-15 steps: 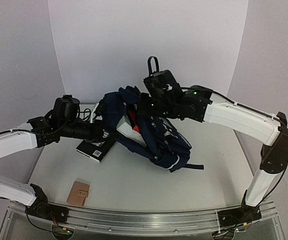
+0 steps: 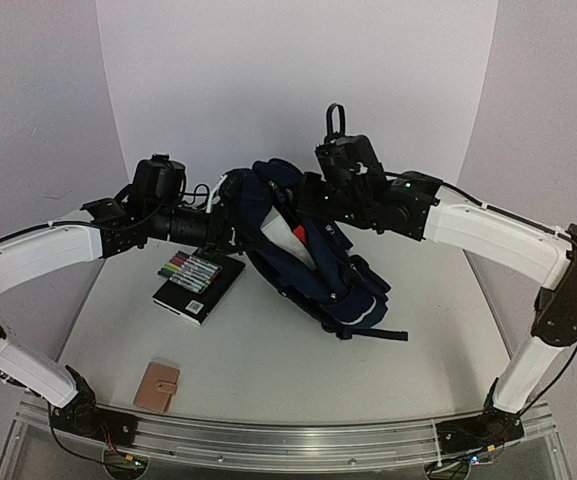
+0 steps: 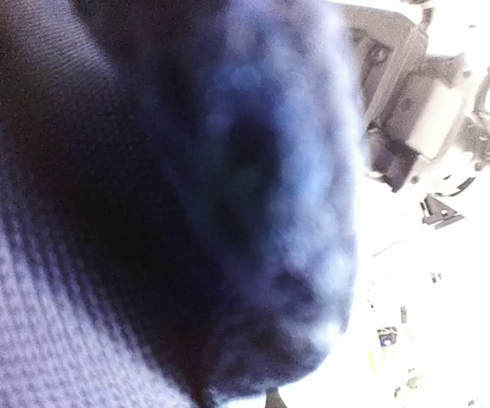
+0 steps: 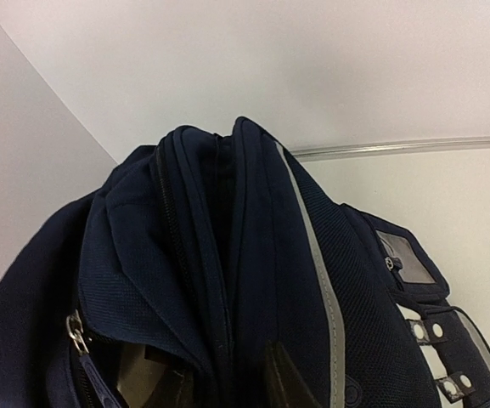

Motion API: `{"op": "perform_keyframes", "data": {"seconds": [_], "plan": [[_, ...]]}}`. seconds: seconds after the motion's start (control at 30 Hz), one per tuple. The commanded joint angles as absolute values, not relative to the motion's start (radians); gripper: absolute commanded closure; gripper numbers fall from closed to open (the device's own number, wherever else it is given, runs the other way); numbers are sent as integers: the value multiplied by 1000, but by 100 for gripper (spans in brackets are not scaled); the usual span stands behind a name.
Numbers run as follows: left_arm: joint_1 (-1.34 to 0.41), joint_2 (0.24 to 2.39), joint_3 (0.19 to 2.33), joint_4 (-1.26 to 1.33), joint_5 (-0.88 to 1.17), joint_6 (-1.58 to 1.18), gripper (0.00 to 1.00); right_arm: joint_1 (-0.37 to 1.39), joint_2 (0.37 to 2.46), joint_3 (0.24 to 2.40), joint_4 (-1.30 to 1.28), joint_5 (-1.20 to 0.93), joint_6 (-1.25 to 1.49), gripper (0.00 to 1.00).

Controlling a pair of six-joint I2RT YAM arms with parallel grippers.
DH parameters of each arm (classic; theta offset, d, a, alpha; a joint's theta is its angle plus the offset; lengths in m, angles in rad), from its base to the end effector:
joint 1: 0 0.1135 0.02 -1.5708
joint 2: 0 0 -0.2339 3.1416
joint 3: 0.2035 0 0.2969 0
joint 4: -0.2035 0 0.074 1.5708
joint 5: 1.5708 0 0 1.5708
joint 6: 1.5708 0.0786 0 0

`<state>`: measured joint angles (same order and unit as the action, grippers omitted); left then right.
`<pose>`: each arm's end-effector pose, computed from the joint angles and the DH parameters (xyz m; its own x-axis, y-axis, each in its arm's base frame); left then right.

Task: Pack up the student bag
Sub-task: Zip the student bag at the center of the board.

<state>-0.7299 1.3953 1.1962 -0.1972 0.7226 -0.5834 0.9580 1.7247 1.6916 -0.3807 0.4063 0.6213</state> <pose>0.2625 -0.3046 0.2938 -0.7661 0.1310 -0.6293 0.6384 0.2688 -0.7212 0.3028 0.3767 0.3362 -0.5043 0.2124 -0.8370 -0.3072 0.8618 0.4038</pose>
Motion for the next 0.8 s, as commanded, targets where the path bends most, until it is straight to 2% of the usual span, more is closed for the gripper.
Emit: {"op": "perform_keyframes", "data": {"seconds": [0.0, 0.03, 0.13, 0.2, 0.57, 0.77], "plan": [[-742, 1373, 1396, -17, 924, -605, 100, 926, 1604, 1599, -436, 263, 533, 37], [-737, 1377, 1409, -8, 924, -616, 100, 926, 1562, 1597, -425, 226, 523, 28], [-720, 1400, 1458, -5, 922, -629, 100, 926, 1469, 1586, -413, 123, 509, 9], [-712, 1425, 1482, -5, 943, -633, 100, 928, 1438, 1573, -408, 65, 518, 2], [-703, 1511, 1530, -5, 1052, -645, 100, 1013, 1484, 1551, -359, 117, 586, 2], [-703, 1513, 1507, -4, 1173, -620, 100, 1015, 1549, 1521, -411, 364, 688, 2]]}}
